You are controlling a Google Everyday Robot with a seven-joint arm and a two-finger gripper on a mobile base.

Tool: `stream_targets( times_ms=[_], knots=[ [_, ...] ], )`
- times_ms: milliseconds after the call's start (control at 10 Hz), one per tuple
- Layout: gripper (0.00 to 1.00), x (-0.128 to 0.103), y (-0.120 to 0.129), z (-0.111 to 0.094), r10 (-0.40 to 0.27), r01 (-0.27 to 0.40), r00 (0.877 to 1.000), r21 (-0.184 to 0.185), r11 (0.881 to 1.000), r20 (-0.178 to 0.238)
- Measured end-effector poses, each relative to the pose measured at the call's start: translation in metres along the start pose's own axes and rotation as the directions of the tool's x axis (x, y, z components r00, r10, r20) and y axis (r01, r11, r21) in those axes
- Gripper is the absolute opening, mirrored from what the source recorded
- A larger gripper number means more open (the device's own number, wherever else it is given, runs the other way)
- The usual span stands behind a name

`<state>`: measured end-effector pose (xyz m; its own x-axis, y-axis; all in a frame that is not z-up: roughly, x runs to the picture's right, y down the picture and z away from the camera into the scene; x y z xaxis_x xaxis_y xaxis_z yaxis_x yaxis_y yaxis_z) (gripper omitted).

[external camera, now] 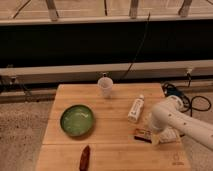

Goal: Place the eraser on the white sponge

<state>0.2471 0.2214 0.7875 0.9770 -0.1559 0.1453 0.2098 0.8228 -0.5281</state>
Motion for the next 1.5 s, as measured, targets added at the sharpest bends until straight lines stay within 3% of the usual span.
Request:
stream_targets(
  times_ms=[1500],
  knots=[
    [0.80, 0.005, -0.005, 0.024, -0.012, 0.012, 1.000, 0.008, 1.000, 0.019]
  ],
)
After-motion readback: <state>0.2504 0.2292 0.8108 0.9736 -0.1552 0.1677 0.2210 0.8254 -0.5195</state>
